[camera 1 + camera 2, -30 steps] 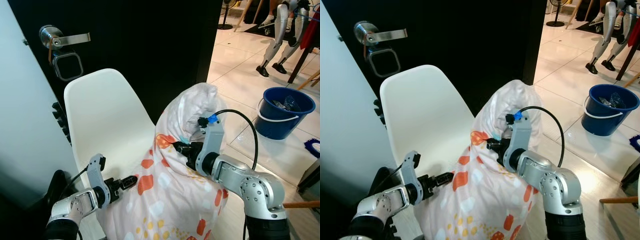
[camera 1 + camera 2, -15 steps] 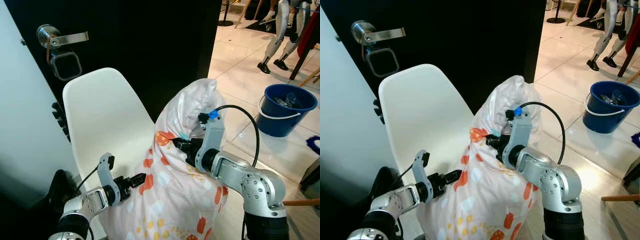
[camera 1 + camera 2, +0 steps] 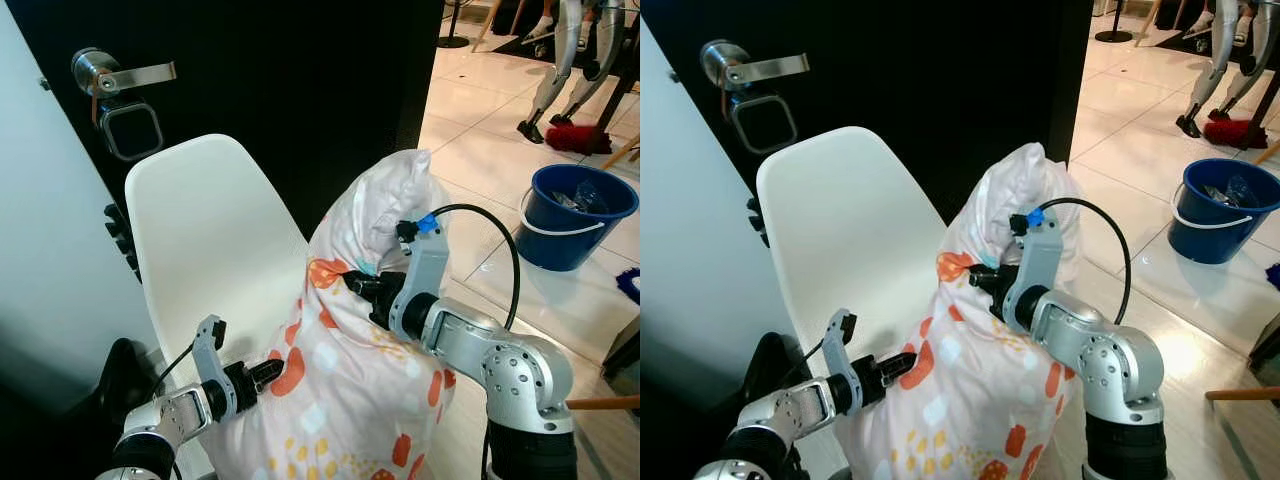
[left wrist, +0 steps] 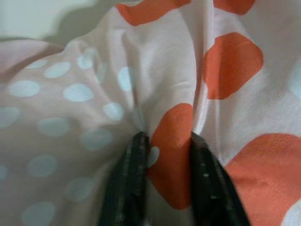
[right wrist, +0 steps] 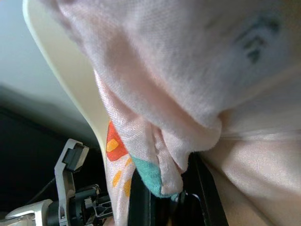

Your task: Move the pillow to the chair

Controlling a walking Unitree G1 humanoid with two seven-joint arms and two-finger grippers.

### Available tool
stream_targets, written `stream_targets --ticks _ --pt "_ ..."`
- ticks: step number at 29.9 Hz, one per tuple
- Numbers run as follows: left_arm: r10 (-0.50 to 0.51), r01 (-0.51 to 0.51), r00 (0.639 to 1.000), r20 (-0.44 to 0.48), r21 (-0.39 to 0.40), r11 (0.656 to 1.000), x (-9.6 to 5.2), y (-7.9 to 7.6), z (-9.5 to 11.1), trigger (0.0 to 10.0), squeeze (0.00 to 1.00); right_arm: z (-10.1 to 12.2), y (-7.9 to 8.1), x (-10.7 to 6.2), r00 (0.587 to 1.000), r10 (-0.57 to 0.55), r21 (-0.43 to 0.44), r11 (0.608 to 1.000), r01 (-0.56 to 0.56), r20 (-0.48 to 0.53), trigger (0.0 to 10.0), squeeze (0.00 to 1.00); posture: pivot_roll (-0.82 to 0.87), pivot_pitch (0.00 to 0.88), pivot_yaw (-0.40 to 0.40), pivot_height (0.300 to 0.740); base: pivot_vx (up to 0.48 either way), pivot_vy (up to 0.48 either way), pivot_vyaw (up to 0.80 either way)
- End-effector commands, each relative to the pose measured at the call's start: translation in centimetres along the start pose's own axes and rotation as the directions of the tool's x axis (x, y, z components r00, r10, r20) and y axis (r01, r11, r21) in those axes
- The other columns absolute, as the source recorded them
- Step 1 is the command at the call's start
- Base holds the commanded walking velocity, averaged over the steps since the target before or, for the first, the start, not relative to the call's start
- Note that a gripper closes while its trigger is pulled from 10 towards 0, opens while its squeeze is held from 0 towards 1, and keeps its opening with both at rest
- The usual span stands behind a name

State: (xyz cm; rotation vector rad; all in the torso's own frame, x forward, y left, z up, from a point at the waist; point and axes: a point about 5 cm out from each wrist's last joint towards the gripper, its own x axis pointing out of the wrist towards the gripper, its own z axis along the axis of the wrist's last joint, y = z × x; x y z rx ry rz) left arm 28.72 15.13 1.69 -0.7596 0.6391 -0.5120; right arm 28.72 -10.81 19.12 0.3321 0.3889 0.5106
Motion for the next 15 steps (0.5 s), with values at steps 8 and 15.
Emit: stream_targets --ticks 8,15 --pt "0.067 -0.073 0.994 0.087 0.070 0.995 -0.6 0.6 2.3 0.0 0.00 -0.1 0.8 0.3 0.999 0.042 0.006 0.999 -0.041 -0.024 10.0 0.00 -0.15 0.109 0.064 0.590 0.000 0.000 0.00" --pt "0.019 -0.124 0.940 0.340 0.290 0.949 -2.4 -3.8 11.2 0.0 0.00 -0.3 0.7 0.6 0.999 0.023 0.000 1.000 -0.023 -0.035 10.0 0.00 -0.12 0.104 0.065 0.590 0.000 0.000 0.00"
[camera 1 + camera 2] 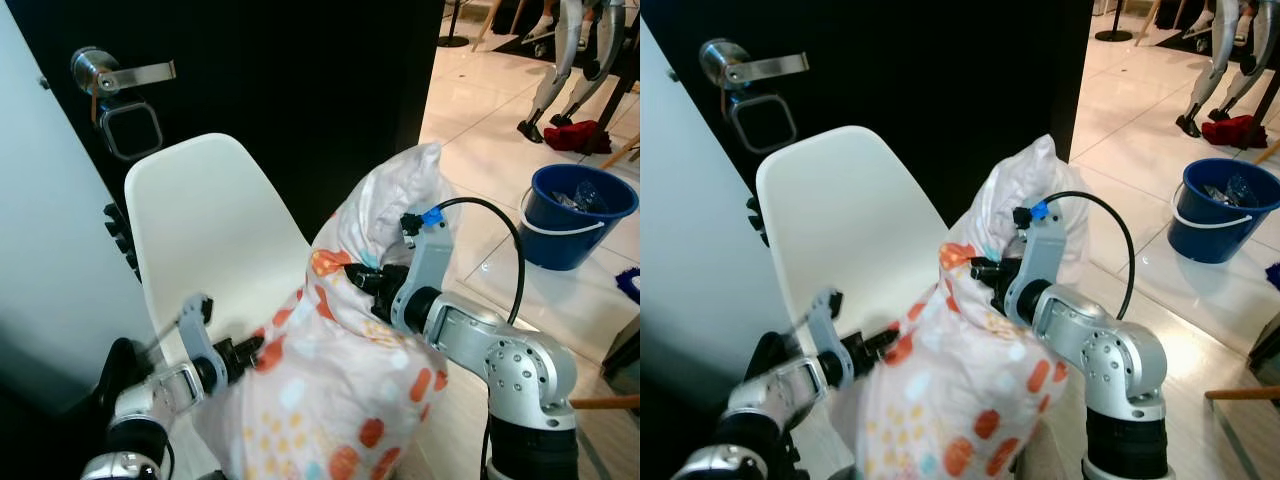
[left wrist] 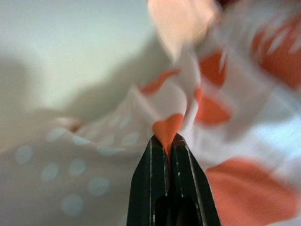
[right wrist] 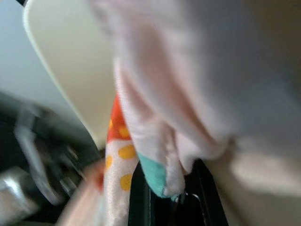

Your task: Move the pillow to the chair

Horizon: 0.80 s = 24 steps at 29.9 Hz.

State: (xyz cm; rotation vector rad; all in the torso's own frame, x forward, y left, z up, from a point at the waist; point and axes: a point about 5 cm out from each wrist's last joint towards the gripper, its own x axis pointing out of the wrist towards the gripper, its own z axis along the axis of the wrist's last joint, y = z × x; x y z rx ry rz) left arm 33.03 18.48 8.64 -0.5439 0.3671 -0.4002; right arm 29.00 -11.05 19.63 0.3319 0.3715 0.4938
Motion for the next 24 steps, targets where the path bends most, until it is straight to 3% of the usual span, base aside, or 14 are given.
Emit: stream_targets --ticks 1,2,3,5,6,9,10,11,12,13,14,17,20,24 --pt "-0.031 0.013 0.987 0.158 0.116 0.993 -0.6 -1.8 5.8 0.0 0.00 -0.9 0.8 0.7 0.998 0.027 -0.005 1.000 -0.027 -0.060 10.0 0.00 -0.12 0.101 0.067 0.590 0.000 0.000 0.00" --pt "-0.031 0.013 0.987 0.158 0.116 0.993 -0.6 -1.8 5.8 0.0 0.00 -0.9 0.8 0.7 0.998 0.027 -0.005 1.000 -0.027 -0.060 10.0 0.00 -0.12 0.101 0.067 0.590 0.000 0.000 0.00" --pt "-0.052 0.012 0.977 0.208 0.187 0.982 -1.0 -3.2 8.2 0.0 0.00 -0.9 0.7 0.8 0.998 0.018 -0.011 1.000 -0.019 -0.067 10.0 0.00 -0.11 0.098 0.065 0.590 0.000 0.000 0.00" --pt "-0.052 0.012 0.977 0.208 0.187 0.982 -1.0 -3.2 8.2 0.0 0.00 -0.9 0.7 0.8 0.998 0.018 -0.011 1.000 -0.019 -0.067 10.0 0.00 -0.11 0.098 0.065 0.590 0.000 0.000 0.00" --pt "-0.074 0.011 0.960 0.270 0.228 0.974 -1.4 -4.8 10.5 0.0 0.00 -1.1 0.5 1.0 0.997 0.008 -0.011 1.000 -0.009 -0.082 10.0 0.00 -0.10 0.093 0.064 0.590 0.000 0.000 0.00" --pt "-0.074 0.011 0.960 0.270 0.228 0.974 -1.4 -4.8 10.5 0.0 0.00 -1.1 0.5 1.0 0.997 0.008 -0.011 1.000 -0.009 -0.082 10.0 0.00 -0.10 0.093 0.064 0.590 0.000 0.000 0.00" --pt "-0.132 0.050 0.937 0.323 0.248 0.968 -2.2 -7.3 13.1 0.0 0.00 -1.1 0.6 1.3 0.995 0.004 -0.022 1.000 -0.006 -0.100 10.0 0.00 -0.09 0.091 0.072 0.590 0.000 0.000 0.00" --pt "-0.185 0.097 0.927 0.325 0.268 0.958 -2.7 -9.7 14.3 0.0 0.00 -1.0 0.9 1.7 0.994 0.007 -0.042 0.999 -0.012 -0.113 10.0 0.00 -0.08 0.086 0.074 0.590 0.000 0.000 0.00" --pt "-0.185 0.097 0.927 0.325 0.268 0.958 -2.7 -9.7 14.3 0.0 0.00 -1.0 0.9 1.7 0.994 0.007 -0.042 0.999 -0.012 -0.113 10.0 0.00 -0.08 0.086 0.074 0.590 0.000 0.000 0.00" --pt "-0.229 0.152 0.929 0.290 0.264 0.952 -2.9 -11.6 13.9 0.0 0.00 -0.9 1.2 2.1 0.992 0.011 -0.070 0.997 -0.020 -0.127 10.0 0.00 -0.08 0.083 0.075 0.590 0.000 0.000 0.00" --pt "-0.229 0.152 0.929 0.290 0.264 0.952 -2.9 -11.6 13.9 0.0 0.00 -0.9 1.2 2.1 0.992 0.011 -0.070 0.997 -0.020 -0.127 10.0 0.00 -0.08 0.083 0.075 0.590 0.000 0.000 0.00" --pt "-0.275 0.220 0.932 0.237 0.235 0.947 -2.9 -13.7 12.2 0.0 0.00 -0.8 1.6 2.7 0.988 0.010 -0.116 0.993 -0.028 -0.151 10.0 0.00 -0.08 0.083 0.075 0.590 0.000 0.000 0.00" --pt "-0.307 0.283 0.930 0.202 0.138 0.949 -2.8 -16.1 10.1 0.0 0.00 -0.9 2.3 3.7 0.986 0.000 -0.216 0.976 -0.037 -0.167 10.0 0.00 -0.07 0.081 0.078 0.590 0.000 0.000 0.00" --pt "-0.262 0.253 0.960 0.095 0.099 0.963 -2.7 -16.4 8.3 0.0 0.00 -1.3 3.0 4.4 0.981 -0.012 -0.307 0.950 -0.049 -0.193 10.0 0.00 -0.06 0.082 0.081 0.590 0.000 0.000 0.00"
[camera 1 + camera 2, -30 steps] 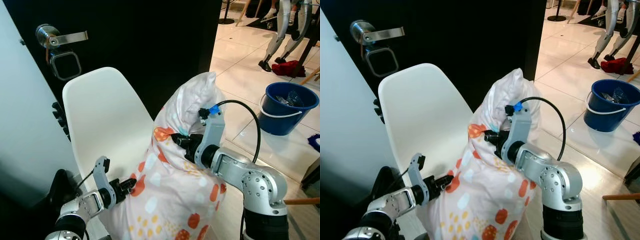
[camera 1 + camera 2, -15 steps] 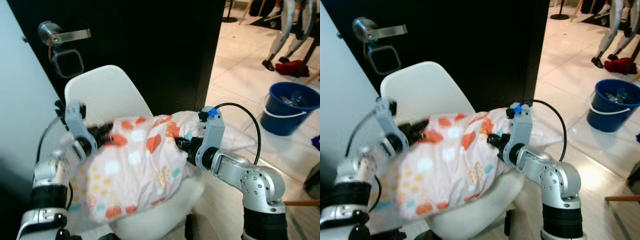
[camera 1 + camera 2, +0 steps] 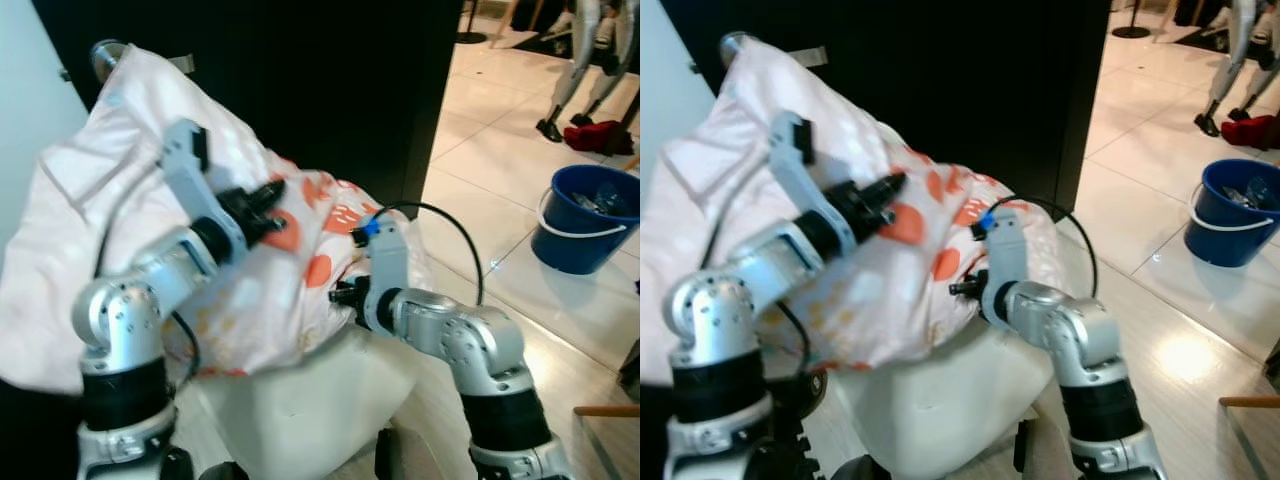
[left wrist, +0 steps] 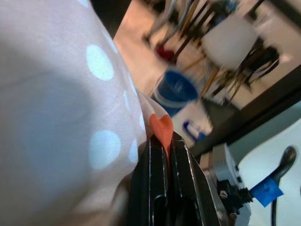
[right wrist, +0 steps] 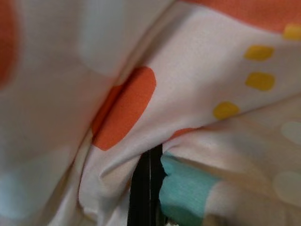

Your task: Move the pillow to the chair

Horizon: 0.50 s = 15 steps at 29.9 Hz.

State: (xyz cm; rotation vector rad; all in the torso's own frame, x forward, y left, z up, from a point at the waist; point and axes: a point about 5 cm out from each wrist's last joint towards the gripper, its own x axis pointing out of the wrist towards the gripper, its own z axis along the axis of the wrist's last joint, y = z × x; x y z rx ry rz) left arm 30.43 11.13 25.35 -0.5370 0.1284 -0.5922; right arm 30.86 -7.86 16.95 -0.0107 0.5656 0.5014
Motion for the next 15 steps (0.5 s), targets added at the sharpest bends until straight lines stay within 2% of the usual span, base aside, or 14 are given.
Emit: stream_targets --ticks 1,2,5,6,10,11,12,13,14,15 --pt "0.001 -0.003 0.995 -0.095 -0.021 1.000 -0.2 -0.2 -1.4 0.0 0.00 1.5 1.7 0.2 0.995 0.074 -0.088 0.994 -0.068 0.071 10.0 0.00 -0.06 0.082 0.081 0.590 0.000 0.000 0.00" --pt "0.043 -0.048 0.989 -0.138 -0.032 0.998 -0.4 0.4 -2.1 0.0 0.00 1.4 1.6 0.3 0.996 0.062 -0.108 0.993 -0.055 0.065 10.0 0.00 -0.05 0.083 0.086 0.590 0.000 0.000 0.00" --pt "0.088 -0.097 0.980 -0.176 -0.043 0.994 -0.7 0.9 -2.8 0.0 0.00 1.3 1.5 0.3 0.997 0.055 -0.117 0.992 -0.048 0.061 10.0 0.00 -0.06 0.083 0.085 0.590 0.000 0.000 0.00" --pt "0.153 -0.173 0.959 -0.237 -0.067 0.983 -1.4 1.6 -3.9 0.0 0.00 1.0 0.8 0.4 0.998 0.028 -0.130 0.991 -0.021 0.051 10.0 0.00 -0.06 0.084 0.089 0.590 0.000 0.000 0.00" --pt "0.178 -0.194 0.949 -0.262 -0.036 0.980 -1.8 1.6 -4.3 0.2 0.00 0.7 0.2 0.4 0.999 -0.004 -0.152 0.988 0.010 0.042 10.0 0.00 -0.05 0.086 0.088 0.590 0.000 0.000 0.00" --pt "0.201 -0.208 0.942 -0.269 0.001 0.978 -2.0 1.7 -4.3 1.8 0.00 0.4 -0.2 0.4 0.999 -0.016 -0.155 0.988 0.021 0.033 10.0 0.00 -0.05 0.084 0.089 0.590 0.000 0.000 0.00" --pt "0.252 -0.250 0.927 -0.278 0.045 0.967 -2.3 2.2 -4.4 2.8 0.00 0.1 -0.4 0.4 0.999 -0.030 -0.163 0.986 0.034 0.026 10.0 0.00 -0.05 0.082 0.093 0.590 0.000 0.000 0.00" --pt "0.289 -0.280 0.915 -0.282 0.074 0.957 -2.4 2.6 -4.5 2.8 0.00 -0.1 -0.6 0.4 0.999 -0.038 -0.168 0.985 0.041 0.021 10.0 0.00 -0.05 0.082 0.093 0.590 0.000 0.000 0.00" --pt "0.355 -0.341 0.893 -0.277 0.100 0.935 -2.8 3.3 -4.5 10.0 0.00 -0.3 -0.6 0.4 0.999 -0.031 -0.168 0.985 0.034 0.021 10.0 0.00 -0.05 0.083 0.096 0.590 0.000 0.000 0.00" --pt "0.355 -0.341 0.893 -0.277 0.100 0.935 -2.8 3.3 -4.5 10.0 0.00 -0.3 -0.6 0.4 0.999 -0.031 -0.168 0.985 0.034 0.021 10.0 0.00 -0.05 0.083 0.096 0.590 0.000 0.000 0.00"
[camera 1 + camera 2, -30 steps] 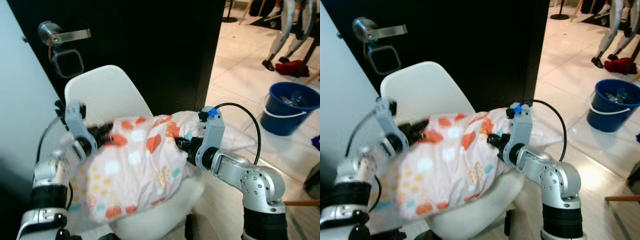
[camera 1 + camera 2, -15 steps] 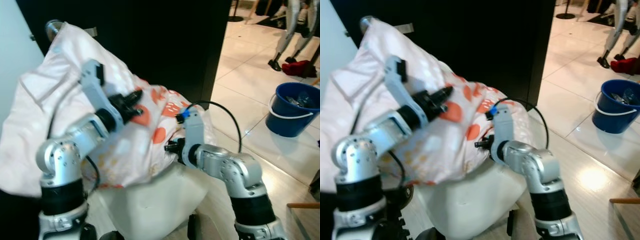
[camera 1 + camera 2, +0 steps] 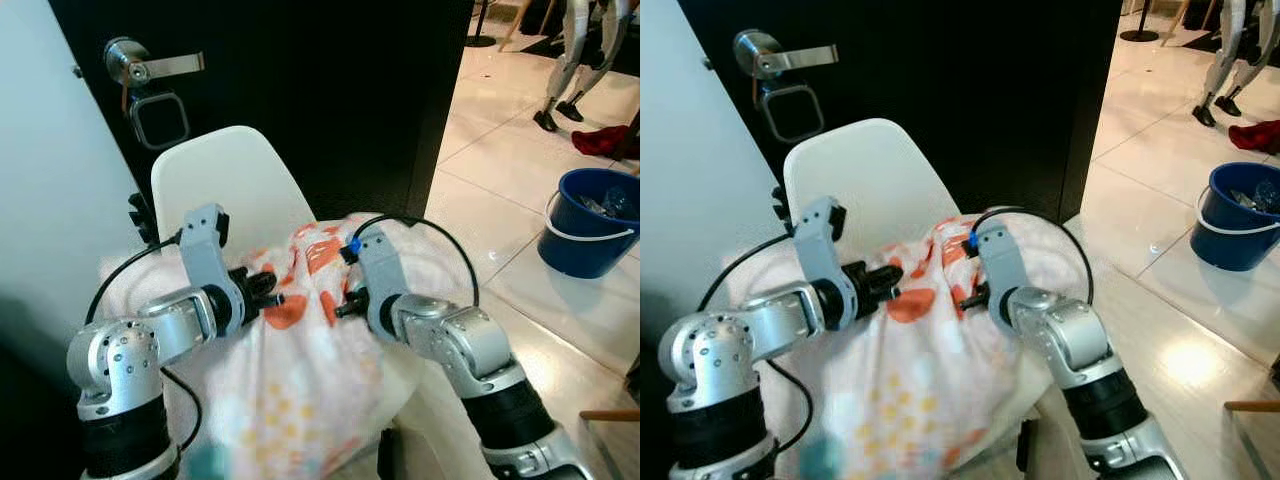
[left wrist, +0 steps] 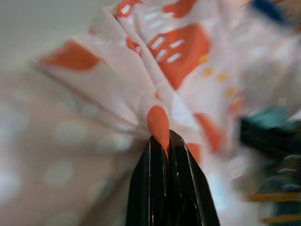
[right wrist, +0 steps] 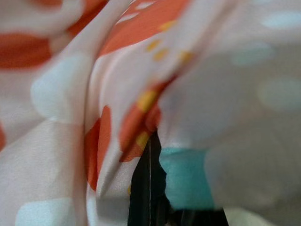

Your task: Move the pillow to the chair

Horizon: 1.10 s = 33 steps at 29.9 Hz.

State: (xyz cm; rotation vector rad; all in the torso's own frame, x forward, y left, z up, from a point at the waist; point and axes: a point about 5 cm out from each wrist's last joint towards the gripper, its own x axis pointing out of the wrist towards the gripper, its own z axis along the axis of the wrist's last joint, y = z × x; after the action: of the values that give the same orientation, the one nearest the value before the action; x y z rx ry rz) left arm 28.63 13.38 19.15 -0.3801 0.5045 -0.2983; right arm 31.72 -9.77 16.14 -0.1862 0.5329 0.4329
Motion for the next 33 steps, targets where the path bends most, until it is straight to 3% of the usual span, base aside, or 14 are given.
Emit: stream_targets --ticks 1,2,4,5,6,8,11,18,23,28,29,30,31,33 --pt "0.027 -0.028 0.999 0.019 0.023 0.999 -0.1 -0.1 0.2 10.0 0.00 0.4 1.6 0.1 0.996 0.085 -0.019 0.996 -0.084 0.037 10.0 0.00 -0.05 0.083 0.096 0.590 0.000 0.000 0.00" --pt "0.091 -0.091 0.996 0.013 0.024 0.996 -0.2 0.7 0.0 10.0 0.00 0.4 1.6 0.1 0.994 0.096 -0.027 0.995 -0.095 0.045 10.0 0.60 -0.05 0.081 0.098 0.590 0.000 0.000 0.00" --pt "0.132 -0.132 0.991 0.008 0.026 0.991 -0.3 1.2 -0.1 10.0 0.00 0.4 1.6 0.1 0.993 0.102 -0.034 0.994 -0.101 0.051 10.0 0.60 -0.05 0.081 0.098 0.590 0.000 0.000 0.00" --pt "0.184 -0.184 0.983 0.004 0.030 0.982 -0.3 2.0 -0.3 10.0 0.86 0.4 1.6 0.1 0.993 0.102 -0.024 0.995 -0.101 0.057 10.0 1.00 -0.05 0.080 0.099 0.590 0.000 0.000 0.00" --pt "0.244 -0.244 0.970 0.010 0.048 0.968 -0.4 3.0 -0.3 10.0 1.00 0.3 1.5 0.1 0.993 0.103 -0.014 0.995 -0.102 0.058 10.0 1.00 -0.05 0.080 0.100 0.590 0.000 0.000 0.00" --pt "0.281 -0.281 0.960 0.015 0.062 0.958 -0.5 3.6 -0.4 10.0 1.00 0.2 1.4 0.1 0.993 0.103 -0.007 0.995 -0.102 0.058 10.0 1.00 -0.05 0.080 0.100 0.590 0.000 0.000 0.00" --pt "0.414 -0.423 0.906 0.088 0.207 0.882 -0.9 6.2 0.3 10.0 1.00 -0.6 1.4 -0.1 0.992 0.117 0.007 0.993 -0.118 0.044 10.0 1.00 -0.05 0.081 0.098 0.590 0.000 0.000 0.00" --pt "0.483 -0.510 0.860 0.165 0.277 0.814 -1.4 7.8 1.6 10.0 1.00 -2.2 0.7 -0.6 0.993 0.118 0.008 0.993 -0.118 -0.022 10.0 1.00 -0.06 0.082 0.096 0.590 0.000 0.000 0.00" --pt "0.450 -0.484 0.874 0.181 0.252 0.838 -1.2 7.2 2.1 10.0 1.00 -3.6 -0.4 -1.4 0.989 0.101 -0.015 0.995 -0.103 -0.108 10.0 1.00 -0.07 0.084 0.094 0.590 0.000 0.000 0.00" --pt "0.210 -0.238 0.959 0.192 0.139 0.961 0.3 3.8 2.1 10.0 1.00 -5.4 -1.8 -2.6 0.978 0.081 -0.052 0.994 -0.093 -0.194 10.0 1.00 -0.07 0.084 0.091 0.590 0.000 0.000 0.00" --pt "0.178 -0.205 0.965 0.193 0.131 0.970 0.5 3.4 1.9 10.0 0.52 -5.5 -2.1 -2.9 0.977 0.082 -0.050 0.994 -0.093 -0.195 10.0 1.00 -0.07 0.085 0.091 0.590 0.000 0.000 0.00" --pt "0.178 -0.205 0.965 0.193 0.131 0.970 0.5 3.4 1.9 10.0 0.52 -5.5 -2.1 -2.9 0.977 0.082 -0.050 0.994 -0.093 -0.195 10.0 1.00 -0.07 0.085 0.091 0.590 0.000 0.000 0.00" --pt "0.103 -0.128 0.976 0.194 0.121 0.984 0.8 2.4 1.5 10.0 0.00 -5.5 -2.7 -3.8 0.977 0.090 -0.048 0.994 -0.101 -0.193 10.0 1.00 -0.08 0.084 0.092 0.590 0.000 0.000 0.00" --pt "0.023 -0.054 0.980 0.200 0.149 0.987 0.9 1.4 1.3 10.0 0.00 -5.6 -3.3 -4.9 0.975 0.109 -0.051 0.991 -0.121 -0.195 10.0 1.00 -0.08 0.084 0.088 0.590 0.000 0.000 0.00"
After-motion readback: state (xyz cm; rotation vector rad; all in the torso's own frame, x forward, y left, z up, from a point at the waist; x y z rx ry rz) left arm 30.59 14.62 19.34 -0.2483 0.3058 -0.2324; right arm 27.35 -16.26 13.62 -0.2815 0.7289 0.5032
